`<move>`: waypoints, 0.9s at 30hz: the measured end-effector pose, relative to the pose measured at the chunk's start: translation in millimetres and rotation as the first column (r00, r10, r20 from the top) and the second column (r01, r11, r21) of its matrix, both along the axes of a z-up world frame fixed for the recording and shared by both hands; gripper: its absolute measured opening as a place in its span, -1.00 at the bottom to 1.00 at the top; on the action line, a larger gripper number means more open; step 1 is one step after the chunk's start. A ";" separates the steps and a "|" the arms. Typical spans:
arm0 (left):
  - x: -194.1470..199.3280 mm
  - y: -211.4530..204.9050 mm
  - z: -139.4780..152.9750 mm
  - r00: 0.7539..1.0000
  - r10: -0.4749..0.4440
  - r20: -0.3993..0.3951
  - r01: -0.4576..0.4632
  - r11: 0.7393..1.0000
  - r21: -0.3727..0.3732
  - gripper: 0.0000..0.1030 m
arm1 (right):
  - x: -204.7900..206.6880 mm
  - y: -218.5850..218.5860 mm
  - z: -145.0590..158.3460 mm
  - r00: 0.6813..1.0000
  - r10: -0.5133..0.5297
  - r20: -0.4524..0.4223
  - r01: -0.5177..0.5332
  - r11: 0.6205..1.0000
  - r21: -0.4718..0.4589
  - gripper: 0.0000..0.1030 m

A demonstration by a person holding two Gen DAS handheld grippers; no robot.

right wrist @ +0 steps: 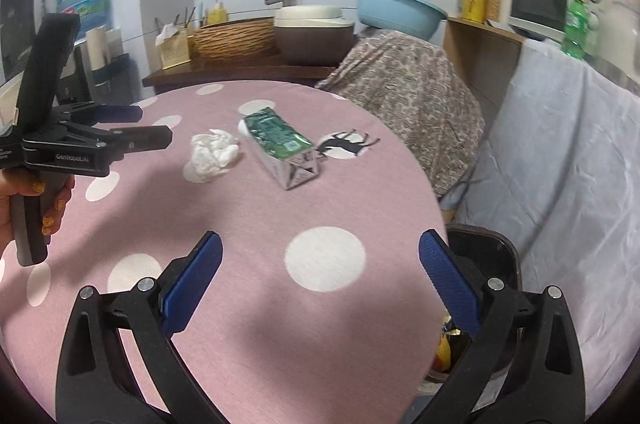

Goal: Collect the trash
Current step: 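Move both tools back over the table toward the carton and tissue, then grasp the white tissue with the left tool while the right tool grasps the green carton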

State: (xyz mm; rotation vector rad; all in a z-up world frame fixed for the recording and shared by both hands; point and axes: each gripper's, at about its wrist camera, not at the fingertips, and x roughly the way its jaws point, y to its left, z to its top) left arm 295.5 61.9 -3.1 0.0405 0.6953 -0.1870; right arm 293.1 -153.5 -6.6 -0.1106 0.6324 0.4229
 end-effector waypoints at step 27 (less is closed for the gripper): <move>79.2 1.0 -62.1 0.982 -0.010 -0.189 0.047 0.981 0.190 0.03 | 43.3 43.8 -1.9 0.997 0.028 -0.066 -0.030 0.999 -0.028 0.89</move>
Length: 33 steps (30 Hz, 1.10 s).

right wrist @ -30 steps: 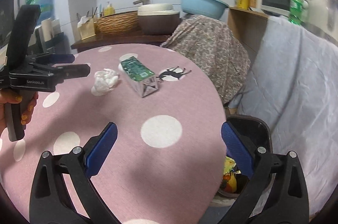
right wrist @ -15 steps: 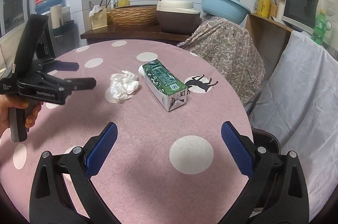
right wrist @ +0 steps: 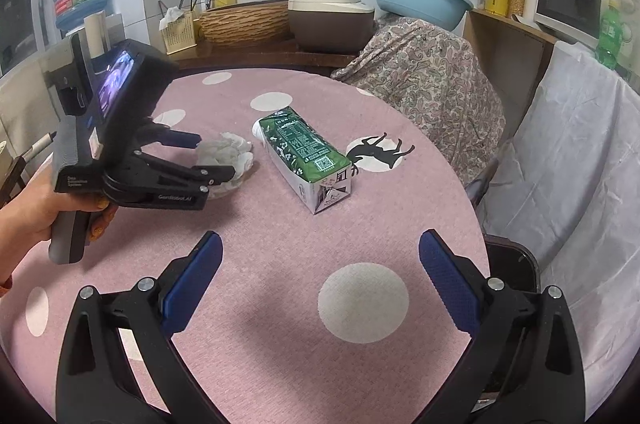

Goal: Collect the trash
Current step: 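Grasp the white tissue with the left tool while the right tool grasps the green carton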

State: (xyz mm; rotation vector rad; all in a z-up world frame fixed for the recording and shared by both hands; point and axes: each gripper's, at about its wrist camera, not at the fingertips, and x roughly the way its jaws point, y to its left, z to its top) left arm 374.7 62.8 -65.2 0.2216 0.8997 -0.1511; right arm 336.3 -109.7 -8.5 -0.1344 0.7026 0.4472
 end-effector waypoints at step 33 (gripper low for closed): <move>-89.0 48.9 45.9 0.994 0.040 0.105 -0.023 0.987 -0.161 -0.43 | 128.3 101.9 -34.2 0.962 0.224 -0.157 -0.265 0.901 -0.343 0.56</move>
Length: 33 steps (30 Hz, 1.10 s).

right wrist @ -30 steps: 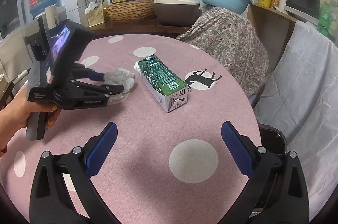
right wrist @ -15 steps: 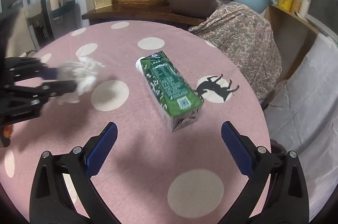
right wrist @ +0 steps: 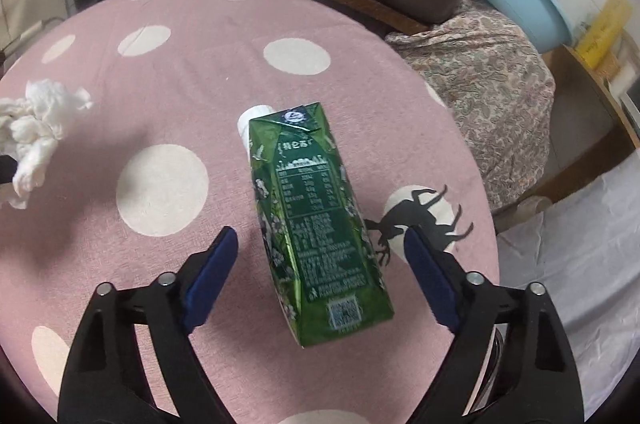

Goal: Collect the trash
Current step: 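Grasp the white tissue with the left tool while the right tool grasps the green carton, then lift the tissue and carton and carry both over the black bin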

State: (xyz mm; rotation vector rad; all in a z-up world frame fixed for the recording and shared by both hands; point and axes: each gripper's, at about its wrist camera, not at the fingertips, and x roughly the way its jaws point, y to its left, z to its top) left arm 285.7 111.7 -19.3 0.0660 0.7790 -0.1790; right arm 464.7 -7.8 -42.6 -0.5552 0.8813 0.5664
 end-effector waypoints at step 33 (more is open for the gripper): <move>-19.9 -22.0 -1.0 1.000 0.021 -0.011 -0.022 0.999 -0.035 -0.43 | -70.7 -42.3 11.2 0.999 -0.043 0.014 0.038 0.965 0.260 -0.02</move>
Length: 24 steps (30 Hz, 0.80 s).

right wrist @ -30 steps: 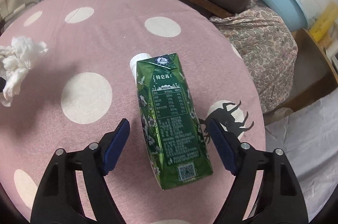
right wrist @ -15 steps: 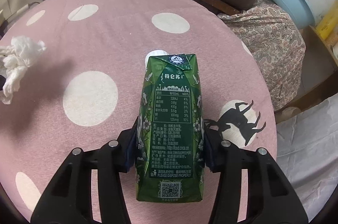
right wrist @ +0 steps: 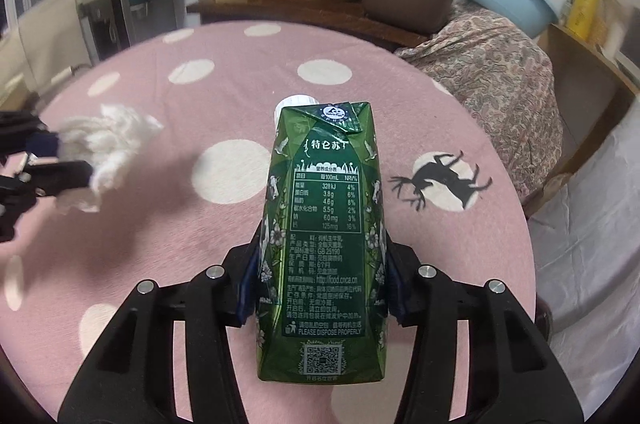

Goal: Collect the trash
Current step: 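Lift the tissue and carton and carry both over the black bin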

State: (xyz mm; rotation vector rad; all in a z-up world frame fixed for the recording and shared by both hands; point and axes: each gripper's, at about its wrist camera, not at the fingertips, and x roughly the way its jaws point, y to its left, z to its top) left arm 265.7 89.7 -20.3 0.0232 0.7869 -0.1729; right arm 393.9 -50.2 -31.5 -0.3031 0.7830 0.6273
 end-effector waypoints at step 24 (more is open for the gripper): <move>28.7 -221.7 28.4 0.948 -0.317 0.042 0.319 0.947 -0.047 -0.43 | -103.9 -234.6 2.6 0.937 -0.344 0.051 0.326 0.920 0.218 -0.02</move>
